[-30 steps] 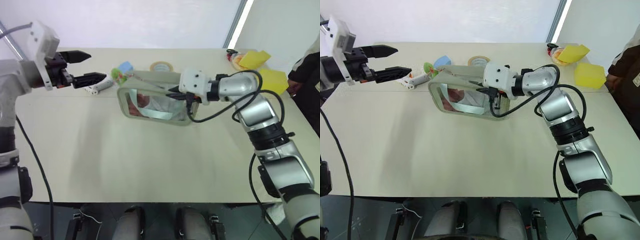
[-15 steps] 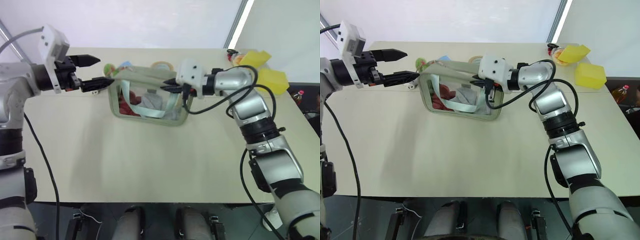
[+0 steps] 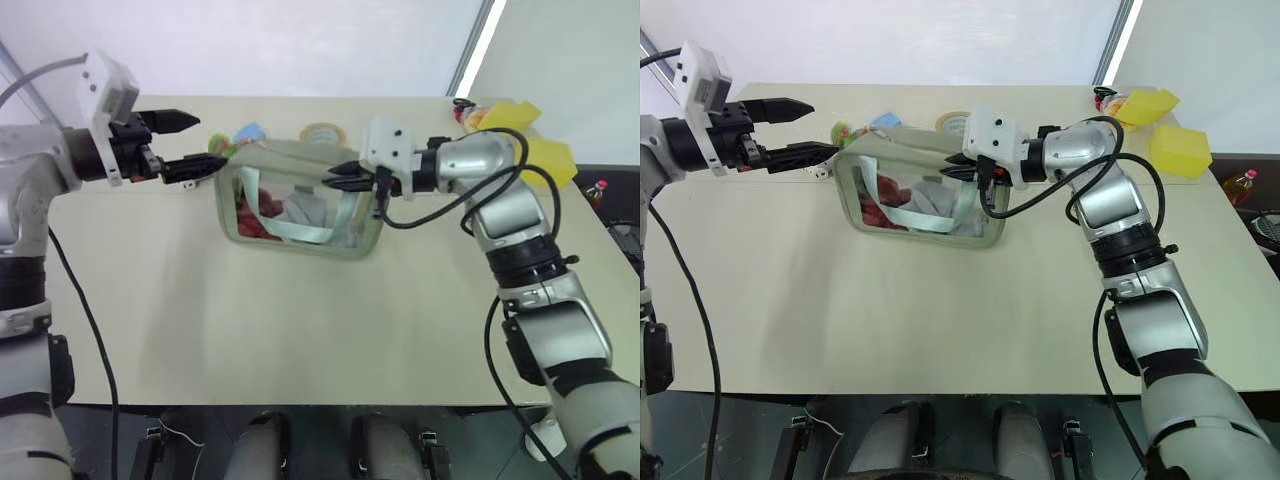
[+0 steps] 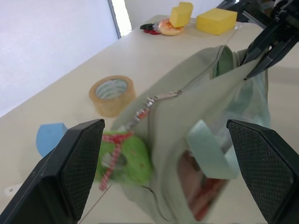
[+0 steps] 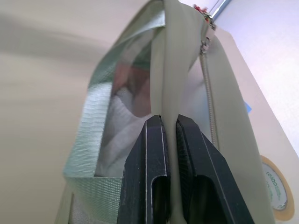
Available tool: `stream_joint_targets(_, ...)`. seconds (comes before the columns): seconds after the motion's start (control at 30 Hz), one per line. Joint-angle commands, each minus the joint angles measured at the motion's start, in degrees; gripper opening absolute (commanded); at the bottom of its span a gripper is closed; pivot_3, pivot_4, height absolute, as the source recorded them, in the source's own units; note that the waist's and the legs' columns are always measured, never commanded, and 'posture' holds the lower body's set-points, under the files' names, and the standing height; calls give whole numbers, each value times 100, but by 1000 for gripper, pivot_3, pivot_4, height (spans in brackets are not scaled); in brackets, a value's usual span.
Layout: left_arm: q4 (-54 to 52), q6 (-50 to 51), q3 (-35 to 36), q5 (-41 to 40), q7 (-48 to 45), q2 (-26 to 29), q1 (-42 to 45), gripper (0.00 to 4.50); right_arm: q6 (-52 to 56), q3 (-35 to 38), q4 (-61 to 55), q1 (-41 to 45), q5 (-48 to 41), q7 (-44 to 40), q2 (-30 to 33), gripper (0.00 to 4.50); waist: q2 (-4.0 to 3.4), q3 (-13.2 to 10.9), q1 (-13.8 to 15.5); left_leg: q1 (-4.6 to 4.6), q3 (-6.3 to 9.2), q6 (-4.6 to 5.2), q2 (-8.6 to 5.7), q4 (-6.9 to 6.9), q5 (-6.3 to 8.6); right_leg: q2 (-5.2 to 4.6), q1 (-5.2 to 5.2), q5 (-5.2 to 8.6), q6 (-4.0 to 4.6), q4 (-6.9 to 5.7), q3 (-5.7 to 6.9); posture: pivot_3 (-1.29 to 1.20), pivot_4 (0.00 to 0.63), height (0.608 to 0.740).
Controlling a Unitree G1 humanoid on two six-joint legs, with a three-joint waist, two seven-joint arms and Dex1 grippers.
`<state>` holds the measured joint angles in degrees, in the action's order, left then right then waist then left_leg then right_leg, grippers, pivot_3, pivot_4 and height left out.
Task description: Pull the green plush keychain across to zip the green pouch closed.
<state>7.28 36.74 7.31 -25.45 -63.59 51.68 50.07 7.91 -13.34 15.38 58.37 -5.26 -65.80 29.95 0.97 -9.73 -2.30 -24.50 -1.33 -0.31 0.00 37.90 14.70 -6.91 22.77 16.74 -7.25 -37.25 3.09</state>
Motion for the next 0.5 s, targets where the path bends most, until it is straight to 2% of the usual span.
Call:
stream_joint_targets(0.03, -95, -71, 5, 11, -13, 76, 134, 4500, -12, 132, -389, 29, -145, -46, -4, 32, 0, 0, -5, 0, 0, 0, 0, 0, 0, 0, 0, 0, 0, 0, 0, 0, 150, 740)
stream_joint_targets(0.27, -72, -65, -56, 2, -11, 79, 192, 4500, -189, 19, -449, -122, -1, -201, 90, 32, 0, 0, 3, 0, 0, 0, 0, 0, 0, 0, 0, 0, 0, 0, 0, 0, 150, 740)
stream_joint_targets(0.37, -30, -83, -58, 11, -2, 84, 194, 4500, -15, -3, -565, -190, -2, -221, 118, 1127, 0, 0, 4, 0, 0, 0, 0, 0, 0, 0, 0, 0, 0, 0, 0, 0, 150, 740)
stream_joint_targets(0.5, 131, -162, -48, 70, -41, 152, 170, 4500, 274, 129, -920, -195, -29, -156, 307, 2978, 0, 0, 7, 0, 1, 0, 0, 1, 0, 0, 0, 0, 0, -1, 0, 0, 150, 740)
